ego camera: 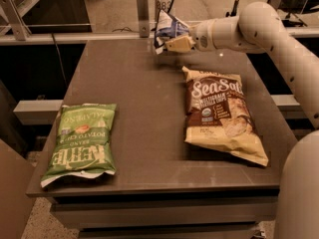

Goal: Move blue chip bag near green jalapeno chip bag

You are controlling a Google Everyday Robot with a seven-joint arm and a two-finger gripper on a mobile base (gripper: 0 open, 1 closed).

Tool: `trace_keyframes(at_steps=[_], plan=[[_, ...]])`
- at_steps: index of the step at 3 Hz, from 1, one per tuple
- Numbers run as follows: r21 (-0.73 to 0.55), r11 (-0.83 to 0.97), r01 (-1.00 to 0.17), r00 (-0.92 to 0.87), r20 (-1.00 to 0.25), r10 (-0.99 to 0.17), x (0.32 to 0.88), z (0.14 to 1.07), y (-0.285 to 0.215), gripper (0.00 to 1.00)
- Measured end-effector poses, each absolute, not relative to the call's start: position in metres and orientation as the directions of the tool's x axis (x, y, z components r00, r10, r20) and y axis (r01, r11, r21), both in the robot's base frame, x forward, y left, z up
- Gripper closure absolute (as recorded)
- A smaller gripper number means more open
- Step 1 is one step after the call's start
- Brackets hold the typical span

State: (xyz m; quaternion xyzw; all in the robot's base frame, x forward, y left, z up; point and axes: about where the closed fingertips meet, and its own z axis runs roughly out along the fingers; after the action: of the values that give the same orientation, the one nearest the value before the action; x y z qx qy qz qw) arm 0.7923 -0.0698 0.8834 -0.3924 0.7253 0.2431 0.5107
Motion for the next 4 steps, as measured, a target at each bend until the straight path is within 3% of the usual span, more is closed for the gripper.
trace_keyframes(at_steps=[2, 4], plan=[[-0.103, 0.324, -0.940, -0.043, -0.909, -0.414, 0.748, 0.903, 0.009, 1.00], [-0.127, 0.196, -0.972, 0.020, -0.881, -0.473, 0.711, 0.908, 0.036, 1.00]])
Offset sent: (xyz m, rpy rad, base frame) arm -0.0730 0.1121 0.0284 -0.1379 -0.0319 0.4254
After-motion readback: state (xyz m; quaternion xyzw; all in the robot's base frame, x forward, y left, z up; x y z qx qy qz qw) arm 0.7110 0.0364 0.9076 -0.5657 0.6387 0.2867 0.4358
